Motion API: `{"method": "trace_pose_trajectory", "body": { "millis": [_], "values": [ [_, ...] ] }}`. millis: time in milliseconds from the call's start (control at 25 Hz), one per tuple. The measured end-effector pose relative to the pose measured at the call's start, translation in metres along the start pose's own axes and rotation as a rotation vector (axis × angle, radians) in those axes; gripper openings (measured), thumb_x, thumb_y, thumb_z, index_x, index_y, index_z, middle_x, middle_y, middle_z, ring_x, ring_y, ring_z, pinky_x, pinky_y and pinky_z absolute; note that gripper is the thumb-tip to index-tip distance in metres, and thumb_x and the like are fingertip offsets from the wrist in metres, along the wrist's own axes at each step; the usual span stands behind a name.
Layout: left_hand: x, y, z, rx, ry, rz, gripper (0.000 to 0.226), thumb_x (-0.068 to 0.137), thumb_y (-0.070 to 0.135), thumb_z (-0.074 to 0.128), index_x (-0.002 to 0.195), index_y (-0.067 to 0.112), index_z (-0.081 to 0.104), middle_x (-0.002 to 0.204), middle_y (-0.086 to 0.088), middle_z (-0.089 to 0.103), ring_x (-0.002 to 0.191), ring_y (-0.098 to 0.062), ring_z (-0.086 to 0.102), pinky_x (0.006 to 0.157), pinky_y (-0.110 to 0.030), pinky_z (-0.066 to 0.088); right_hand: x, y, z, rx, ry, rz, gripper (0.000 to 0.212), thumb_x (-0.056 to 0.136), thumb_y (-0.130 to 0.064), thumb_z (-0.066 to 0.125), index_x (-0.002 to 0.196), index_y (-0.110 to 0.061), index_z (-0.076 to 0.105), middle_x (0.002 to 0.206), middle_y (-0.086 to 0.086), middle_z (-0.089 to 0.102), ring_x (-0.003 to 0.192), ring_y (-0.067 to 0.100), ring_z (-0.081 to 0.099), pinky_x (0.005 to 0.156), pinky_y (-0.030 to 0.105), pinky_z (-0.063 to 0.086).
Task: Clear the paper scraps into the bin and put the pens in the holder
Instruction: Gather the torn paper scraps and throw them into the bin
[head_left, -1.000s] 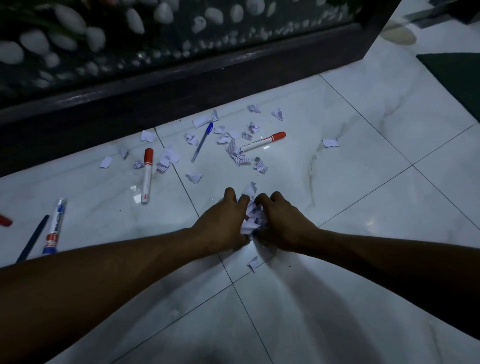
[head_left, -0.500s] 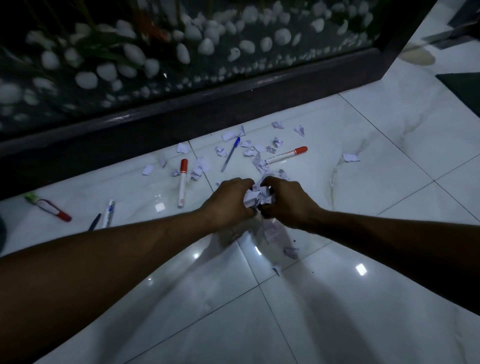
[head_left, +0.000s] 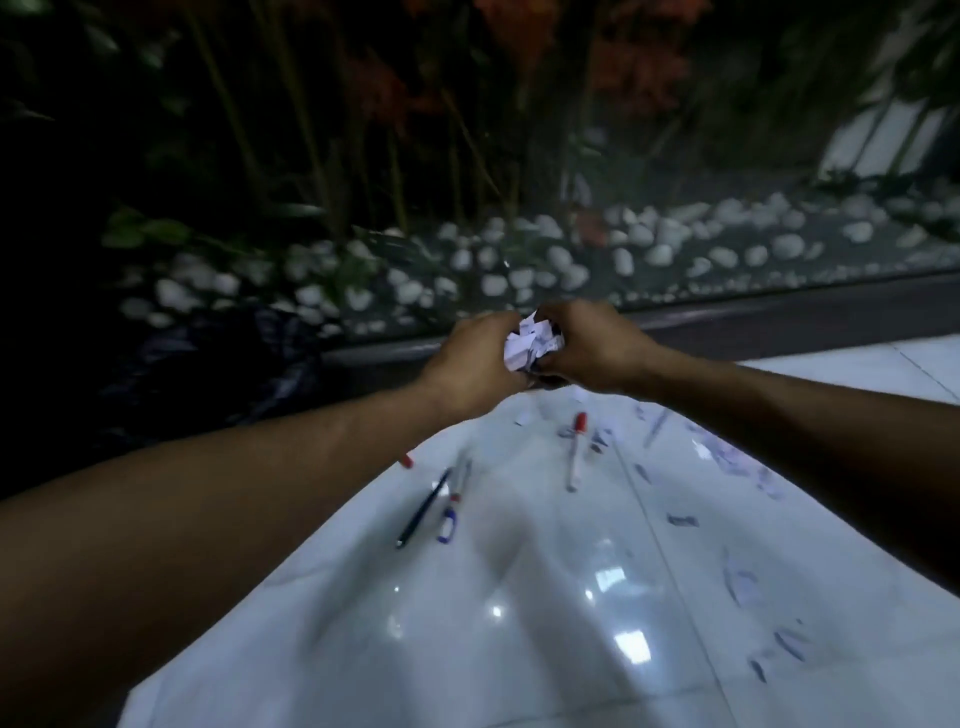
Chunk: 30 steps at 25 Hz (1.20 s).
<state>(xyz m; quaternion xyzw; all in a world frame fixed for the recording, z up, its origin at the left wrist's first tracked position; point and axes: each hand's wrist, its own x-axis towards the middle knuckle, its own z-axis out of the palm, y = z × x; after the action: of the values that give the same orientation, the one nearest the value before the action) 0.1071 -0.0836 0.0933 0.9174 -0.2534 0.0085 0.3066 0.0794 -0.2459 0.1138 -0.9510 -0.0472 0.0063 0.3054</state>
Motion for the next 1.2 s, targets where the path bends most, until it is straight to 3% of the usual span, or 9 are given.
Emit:
{"method": "trace_pose_trajectory", "body": {
  "millis": [120,320,480,560,680,800,880,1000,1200],
  "values": [
    [-0.009,-0.038,-0.066,0.048,0.156,-0.034,0.034,0.069,0.014,0.077,0.102,0.009,0.069,0.102,-0.012,0.07,0.093,-0.03,0.064,0.07,-0.03,0.042,0.041,-0.076,0.007,-0.059,-0.013,-0.118,0.009,0.078,-0.019,0.069,0.072,-0.012,0.066,0.062,-0.002,0.066,0.051,-0.001,0.058,0.049,0.021,0.043],
    [-0.037,-0.105,-0.157,0.141,0.304,-0.135,0.03,0.072,0.012,0.074,0.101,0.007,0.065,0.1,-0.015,0.064,0.089,-0.028,0.058,0.065,-0.029,0.033,0.093,-0.183,0.047,-0.01,0.016,-0.236,0.028,0.078,-0.025,0.071,0.1,-0.008,0.072,0.093,0.01,0.075,0.087,0.018,0.068,0.076,0.034,0.054],
    [-0.07,-0.151,-0.194,0.198,0.27,-0.231,0.041,0.076,0.017,0.076,0.114,0.007,0.066,0.114,-0.016,0.065,0.106,-0.033,0.06,0.083,-0.036,0.05,0.107,-0.23,0.093,0.009,-0.08,-0.262,0.023,0.077,-0.023,0.074,0.095,-0.01,0.07,0.087,0.007,0.07,0.08,0.015,0.062,0.059,0.022,0.045],
    [-0.085,-0.169,-0.2,0.248,0.208,-0.284,0.043,0.076,0.023,0.075,0.114,0.008,0.064,0.117,-0.014,0.064,0.11,-0.032,0.059,0.087,-0.036,0.05,0.114,-0.242,0.115,0.007,-0.172,-0.203,0.021,0.076,-0.022,0.076,0.09,-0.009,0.069,0.084,0.01,0.071,0.078,0.018,0.063,0.058,0.024,0.046],
    [-0.095,-0.189,-0.201,0.301,0.105,-0.366,0.047,0.079,0.031,0.074,0.117,0.009,0.059,0.118,-0.012,0.059,0.11,-0.031,0.056,0.089,-0.037,0.05,0.12,-0.252,0.137,0.027,-0.235,-0.113,0.034,0.071,-0.023,0.083,0.098,-0.006,0.072,0.094,0.016,0.074,0.087,0.03,0.07,0.072,0.039,0.057],
    [-0.101,-0.201,-0.203,0.301,0.03,-0.431,0.063,0.075,0.031,0.079,0.132,0.019,0.054,0.128,-0.01,0.057,0.111,-0.027,0.059,0.089,-0.037,0.054,0.117,-0.259,0.144,0.058,-0.301,-0.086,0.036,0.075,-0.019,0.084,0.104,-0.007,0.066,0.092,0.011,0.066,0.082,0.026,0.063,0.071,0.035,0.051],
    [-0.101,-0.205,-0.206,0.286,-0.005,-0.47,0.071,0.07,0.026,0.083,0.134,0.023,0.053,0.128,-0.008,0.056,0.107,-0.026,0.063,0.084,-0.037,0.059,0.114,-0.261,0.143,0.098,-0.327,-0.065,0.041,0.077,-0.014,0.083,0.112,-0.012,0.061,0.089,0.006,0.062,0.084,0.027,0.064,0.078,0.039,0.056],
    [-0.098,-0.202,-0.209,0.289,-0.039,-0.48,0.069,0.075,0.022,0.08,0.137,0.021,0.05,0.133,-0.008,0.053,0.116,-0.028,0.059,0.091,-0.041,0.056,0.113,-0.256,0.139,0.143,-0.319,-0.047,0.056,0.079,-0.009,0.08,0.129,-0.013,0.056,0.098,0.008,0.062,0.088,0.028,0.066,0.084,0.047,0.059],
    [-0.081,-0.184,-0.198,0.277,-0.042,-0.403,0.068,0.082,0.028,0.075,0.142,0.019,0.045,0.136,-0.01,0.047,0.12,-0.029,0.052,0.093,-0.035,0.049,0.097,-0.23,0.105,0.034,-0.251,-0.075,0.059,0.075,-0.019,0.083,0.128,-0.02,0.058,0.118,0.009,0.066,0.105,0.027,0.065,0.091,0.048,0.057]
  ]
}}
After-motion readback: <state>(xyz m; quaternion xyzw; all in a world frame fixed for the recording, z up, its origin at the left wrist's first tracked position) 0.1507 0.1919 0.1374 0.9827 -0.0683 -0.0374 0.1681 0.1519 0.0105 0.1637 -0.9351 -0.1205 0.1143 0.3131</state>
